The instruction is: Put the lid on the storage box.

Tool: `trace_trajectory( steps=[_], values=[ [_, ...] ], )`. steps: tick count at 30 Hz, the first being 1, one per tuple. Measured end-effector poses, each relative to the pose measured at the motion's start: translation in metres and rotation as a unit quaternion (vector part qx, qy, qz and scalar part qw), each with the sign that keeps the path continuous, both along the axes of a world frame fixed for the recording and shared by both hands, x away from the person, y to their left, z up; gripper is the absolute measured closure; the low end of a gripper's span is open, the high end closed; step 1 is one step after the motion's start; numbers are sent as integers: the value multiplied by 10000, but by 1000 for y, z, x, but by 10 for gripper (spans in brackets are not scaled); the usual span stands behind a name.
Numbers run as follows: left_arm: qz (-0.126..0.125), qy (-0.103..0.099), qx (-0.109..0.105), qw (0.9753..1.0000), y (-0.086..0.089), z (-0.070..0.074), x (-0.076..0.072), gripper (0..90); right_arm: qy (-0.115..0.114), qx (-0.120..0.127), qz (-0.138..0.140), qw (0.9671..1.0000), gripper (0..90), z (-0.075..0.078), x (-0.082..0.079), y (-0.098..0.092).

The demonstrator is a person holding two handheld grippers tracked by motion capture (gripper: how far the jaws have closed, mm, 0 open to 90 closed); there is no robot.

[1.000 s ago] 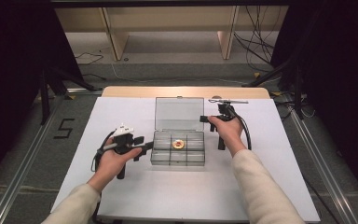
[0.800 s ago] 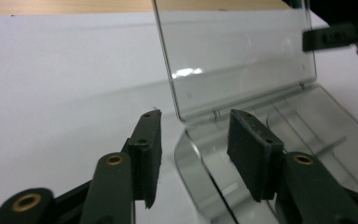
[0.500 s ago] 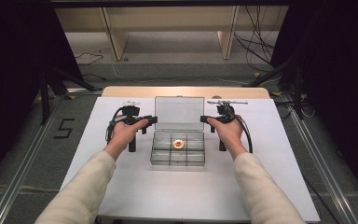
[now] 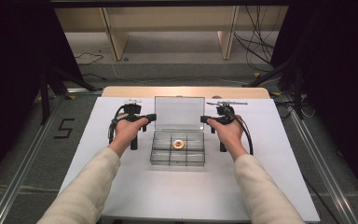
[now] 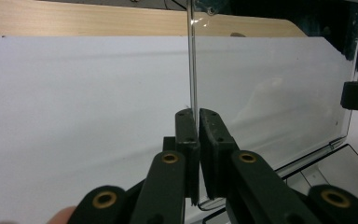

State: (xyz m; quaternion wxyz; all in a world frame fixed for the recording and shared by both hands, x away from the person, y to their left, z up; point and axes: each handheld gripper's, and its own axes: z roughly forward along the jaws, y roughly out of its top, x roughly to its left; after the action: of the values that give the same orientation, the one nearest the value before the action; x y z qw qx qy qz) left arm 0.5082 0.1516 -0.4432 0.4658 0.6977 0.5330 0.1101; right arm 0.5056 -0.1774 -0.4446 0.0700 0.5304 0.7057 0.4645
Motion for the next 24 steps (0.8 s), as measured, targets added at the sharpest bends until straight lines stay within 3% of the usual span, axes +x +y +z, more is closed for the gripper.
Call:
trace_trajectory(
  steps=[8, 16, 21, 24],
  values=[
    [224, -30, 138, 9996, -6, 3, -6, 892, -108, -60, 8, 9999, 827, 0, -3, 1],
    [245, -104, 264, 9993, -8, 6, -10, 896, -218, -307, 79, 9993, 826, 4, -6, 2],
    [223, -144, 293, 9992, -8, 6, -11, 896, -212, -359, 119, 9991, 818, 6, -6, 3],
    [223, -165, 315, 9991, -8, 6, -12, 896, -324, -390, 74, 9987, 801, 9, -4, 3]
  ],
)
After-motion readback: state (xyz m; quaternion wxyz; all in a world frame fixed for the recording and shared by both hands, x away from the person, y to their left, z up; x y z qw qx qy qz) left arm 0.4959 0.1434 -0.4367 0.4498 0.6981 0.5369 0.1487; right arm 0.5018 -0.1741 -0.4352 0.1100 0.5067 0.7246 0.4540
